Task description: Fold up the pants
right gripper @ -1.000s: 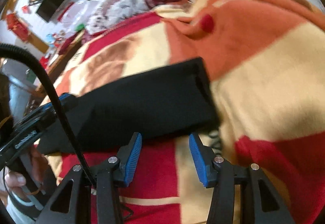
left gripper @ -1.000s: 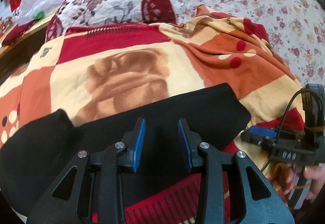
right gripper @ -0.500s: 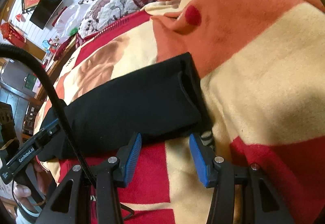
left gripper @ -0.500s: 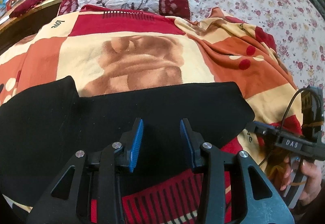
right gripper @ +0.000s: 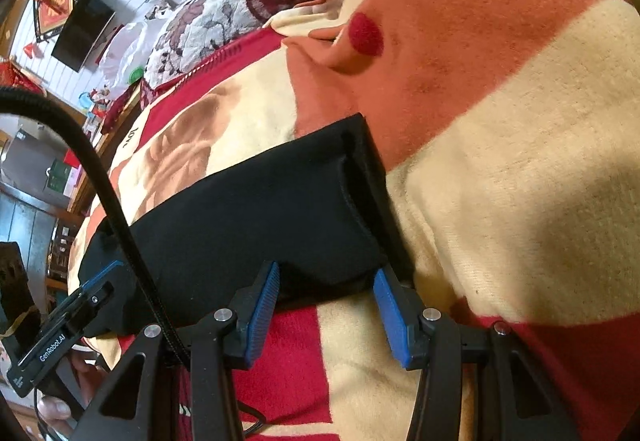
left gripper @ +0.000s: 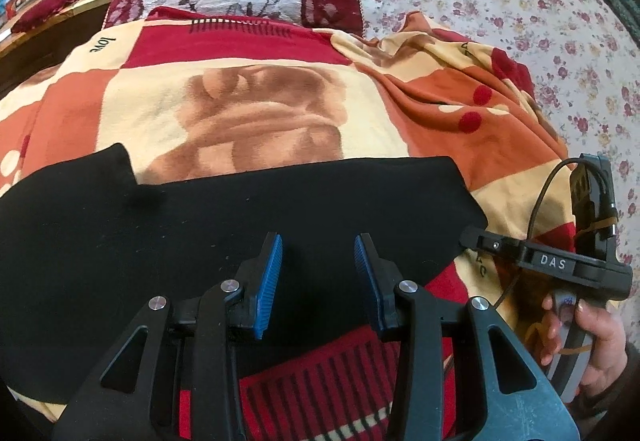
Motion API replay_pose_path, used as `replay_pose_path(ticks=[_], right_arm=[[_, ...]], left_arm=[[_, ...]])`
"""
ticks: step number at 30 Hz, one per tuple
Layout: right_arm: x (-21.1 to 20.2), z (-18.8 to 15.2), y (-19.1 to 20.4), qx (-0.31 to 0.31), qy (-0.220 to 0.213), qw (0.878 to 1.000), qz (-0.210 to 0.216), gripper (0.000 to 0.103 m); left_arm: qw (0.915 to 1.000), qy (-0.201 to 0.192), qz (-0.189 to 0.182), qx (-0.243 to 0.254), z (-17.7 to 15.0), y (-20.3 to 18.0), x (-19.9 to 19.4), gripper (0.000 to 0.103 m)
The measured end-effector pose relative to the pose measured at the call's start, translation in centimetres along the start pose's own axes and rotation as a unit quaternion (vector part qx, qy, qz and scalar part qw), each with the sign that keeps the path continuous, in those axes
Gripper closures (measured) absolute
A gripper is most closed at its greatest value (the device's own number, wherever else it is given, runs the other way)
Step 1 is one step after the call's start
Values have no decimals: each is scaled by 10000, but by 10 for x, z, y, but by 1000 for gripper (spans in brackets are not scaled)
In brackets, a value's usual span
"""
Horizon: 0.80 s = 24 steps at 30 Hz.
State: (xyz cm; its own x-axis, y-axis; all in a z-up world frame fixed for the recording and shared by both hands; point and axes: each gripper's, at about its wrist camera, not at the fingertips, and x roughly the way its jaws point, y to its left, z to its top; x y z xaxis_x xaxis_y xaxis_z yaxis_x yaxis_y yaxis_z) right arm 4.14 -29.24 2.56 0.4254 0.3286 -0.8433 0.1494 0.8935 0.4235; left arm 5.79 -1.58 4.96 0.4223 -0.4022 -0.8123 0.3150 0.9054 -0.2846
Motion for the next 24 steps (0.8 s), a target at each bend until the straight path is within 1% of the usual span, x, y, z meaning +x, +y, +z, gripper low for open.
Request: replay_pose_path(ticks=[2,4,7,11,19,21,24], right_arm=[[-1,-1,0,53,21,9999,105,56],[2,1,0,49,43,9999,87,56],[7,2,0,48,85,9999,84,56],[9,4,1,-40,11,10000,57,56],[0,-2,-6,345,67,9991,238,56],[-3,-6,-7,371,66,9987,329,56],[0,-11,-6,375,168,9987,315,56]], left_arm=[[10000,39,-35,4,3,-2,4,66],[9999,104,-88,42,7,-4,9,63],[9997,167,-129,125,15,-10,18,63],[9996,201,-164,149,25,-14,24,63],[9994,176,-146,275,37,-23,33,63],[9995,135,-130,261,37,-24,33,63],[9996,130,-149,198,34,-24,31,63]])
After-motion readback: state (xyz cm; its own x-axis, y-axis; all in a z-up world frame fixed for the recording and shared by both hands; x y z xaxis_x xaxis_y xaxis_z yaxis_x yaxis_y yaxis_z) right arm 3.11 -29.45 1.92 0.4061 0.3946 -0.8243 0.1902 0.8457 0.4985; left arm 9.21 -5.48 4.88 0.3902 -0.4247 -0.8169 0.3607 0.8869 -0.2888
